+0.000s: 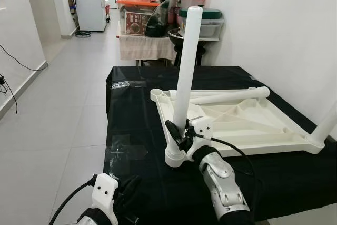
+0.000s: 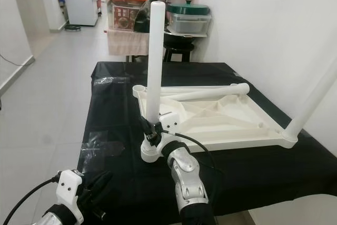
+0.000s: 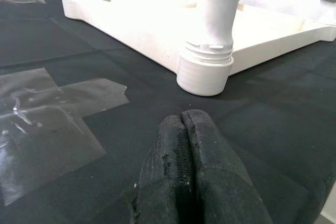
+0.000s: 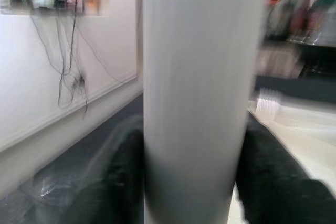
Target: Building children table
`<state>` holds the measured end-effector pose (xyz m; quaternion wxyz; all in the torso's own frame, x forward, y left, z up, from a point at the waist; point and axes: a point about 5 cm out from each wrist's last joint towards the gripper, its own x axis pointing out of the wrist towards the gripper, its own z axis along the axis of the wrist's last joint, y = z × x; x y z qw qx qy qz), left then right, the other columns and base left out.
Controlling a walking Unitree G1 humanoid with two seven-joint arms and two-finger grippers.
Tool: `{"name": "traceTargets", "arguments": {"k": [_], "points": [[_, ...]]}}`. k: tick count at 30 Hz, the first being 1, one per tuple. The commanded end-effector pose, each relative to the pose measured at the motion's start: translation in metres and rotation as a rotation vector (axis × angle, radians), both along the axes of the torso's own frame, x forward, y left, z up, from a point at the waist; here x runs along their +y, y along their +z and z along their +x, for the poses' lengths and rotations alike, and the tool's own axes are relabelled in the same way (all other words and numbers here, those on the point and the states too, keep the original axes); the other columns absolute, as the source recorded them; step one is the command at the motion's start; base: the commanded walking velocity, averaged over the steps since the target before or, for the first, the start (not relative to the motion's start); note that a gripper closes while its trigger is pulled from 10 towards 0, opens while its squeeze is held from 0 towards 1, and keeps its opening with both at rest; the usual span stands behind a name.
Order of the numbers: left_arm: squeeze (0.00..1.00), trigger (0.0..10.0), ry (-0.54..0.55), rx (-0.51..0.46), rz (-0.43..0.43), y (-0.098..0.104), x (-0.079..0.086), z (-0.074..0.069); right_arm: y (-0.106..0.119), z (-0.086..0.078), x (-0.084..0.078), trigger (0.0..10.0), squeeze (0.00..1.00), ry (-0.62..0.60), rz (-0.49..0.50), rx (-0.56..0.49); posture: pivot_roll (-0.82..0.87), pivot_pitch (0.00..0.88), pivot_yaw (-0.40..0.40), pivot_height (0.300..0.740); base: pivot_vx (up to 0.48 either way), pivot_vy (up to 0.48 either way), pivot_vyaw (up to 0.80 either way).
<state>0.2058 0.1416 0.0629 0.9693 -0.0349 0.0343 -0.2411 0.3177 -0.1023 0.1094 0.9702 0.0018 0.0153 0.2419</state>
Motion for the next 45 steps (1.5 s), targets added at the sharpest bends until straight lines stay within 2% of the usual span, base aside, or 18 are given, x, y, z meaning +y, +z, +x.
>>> {"name": "traceTargets", "arguments": {"k": [1, 4, 5, 6, 7, 9, 13, 18, 19, 20, 21, 30, 37, 38, 40, 41, 42, 45], "points": [[0.0, 10.0, 0.006, -0.005, 0.0, -0.001, -0.001, 0.002, -0.012, -0.005, -0.002, 10.0, 1.0, 0.021, -0.002, 0.084, 0.06, 0.0, -0.078, 0.74, 0.0, 0.0, 0.0], [0.0, 10.0, 0.005, -0.008, -0.004, -0.001, -0.002, 0.004, 0.017, -0.004, 0.008, 10.0, 1.0, 0.276, 0.01, -0.028, 0.06, 0.0, -0.085, 0.74, 0.0, 0.0, 0.0], [0.0, 10.0, 0.005, -0.009, -0.008, -0.001, -0.003, 0.005, 0.029, -0.003, 0.009, 10.0, 0.45, 0.438, -0.013, -0.076, 0.07, 0.0, -0.089, 0.74, 0.0, 0.0, 0.0], [0.0, 10.0, 0.005, -0.009, -0.008, -0.001, -0.003, 0.005, 0.029, -0.003, 0.009, 10.0, 0.45, 0.438, -0.013, -0.076, 0.07, 0.0, -0.089, 0.74, 0.0, 0.0, 0.0], [0.0, 10.0, 0.004, -0.009, -0.011, -0.001, -0.003, 0.007, 0.037, -0.001, 0.006, 10.0, 0.11, 0.551, -0.047, -0.108, 0.07, 0.0, -0.093, 0.74, 0.0, 0.0, 0.0], [0.0, 10.0, 0.004, -0.011, -0.014, -0.001, -0.004, 0.008, 0.042, 0.005, 0.001, 10.0, 0.0, 0.661, -0.098, -0.107, 0.08, 0.0, -0.098, 0.74, 0.0, 0.0, 0.0], [0.0, 10.0, 0.005, -0.014, -0.017, -0.001, -0.004, 0.011, 0.051, 0.018, -0.013, 10.0, 0.0, 0.858, -0.163, -0.028, 0.1, 0.0, -0.114, 0.74, 0.0, 0.0, 0.0], [0.0, 10.0, 0.01, -0.017, -0.015, -0.001, -0.003, 0.013, 0.064, 0.032, -0.016, 10.0, 0.0, 0.893, -0.126, 0.02, 0.12, 0.0, -0.12, 0.74, 0.0, 0.0, 0.0], [0.0, 10.0, 0.012, -0.018, -0.014, -0.001, -0.003, 0.013, 0.068, 0.036, -0.017, 4.4, 0.0, 0.895, -0.106, 0.037, 0.12, 0.0, -0.121, 0.74, 0.0, 0.0, 0.0], [0.0, 10.0, 0.012, -0.018, -0.014, -0.001, -0.003, 0.013, 0.068, 0.036, -0.017, 4.4, 0.0, 0.895, -0.106, 0.037, 0.12, 0.0, -0.121, 0.74, 0.0, 0.0, 0.0], [0.0, 10.0, 0.014, -0.019, -0.014, -0.002, -0.002, 0.013, 0.069, 0.038, -0.021, 0.0, 0.0, 0.903, -0.093, 0.067, 0.12, 0.0, -0.12, 0.74, 0.0, 0.0, 0.0], [0.0, 10.0, 0.011, -0.014, -0.016, -0.003, -0.001, 0.012, 0.067, 0.04, -0.033, 0.0, 0.0, 0.858, -0.053, 0.083, 0.11, 0.0, -0.103, 0.74, 0.0, 0.0, 0.0], [0.0, 10.0, 0.0, -0.007, -0.012, -0.005, -0.001, 0.009, 0.043, 0.034, -0.05, 0.0, 0.0, 0.648, -0.11, 0.038, 0.11, 0.0, -0.11, 0.74, 0.0, 0.0, 0.0], [0.0, 10.0, 0.001, -0.007, -0.011, -0.005, 0.001, 0.008, 0.028, 0.028, -0.046, 0.0, 0.0, 0.539, -0.113, 0.054, 0.11, 0.0, -0.117, 0.74, 0.0, 0.0, 0.0], [0.0, 10.0, 0.002, -0.004, -0.005, -0.005, 0.005, 0.006, -0.021, 0.004, -0.016, 0.0, 0.0, 0.011, -0.013, 0.14, 0.09, 0.0, -0.094, 0.74, 0.0, 0.0, 0.0], [0.0, 10.0, 0.002, -0.004, -0.005, -0.005, 0.005, 0.006, -0.021, 0.004, -0.016, 0.0, 0.0, 0.011, -0.013, 0.14, 0.09, 0.0, -0.094, 0.74, 0.0, 0.0, 0.0], [0.0, 10.0, -0.003, 0.0, 0.001, -0.006, 0.007, 0.006, -0.045, -0.021, 0.011, 0.0, 0.0, -0.014, 0.026, 0.231, 0.08, 0.0, -0.071, 0.74, 0.0, 0.0, 0.0], [0.0, 10.0, -0.015, 0.006, 0.014, -0.006, 0.008, 0.007, -0.044, -0.029, 0.021, 0.0, 0.0, -0.012, 0.049, 0.199, 0.07, 0.0, -0.054, 0.74, 0.0, 0.0, 0.0]]}}
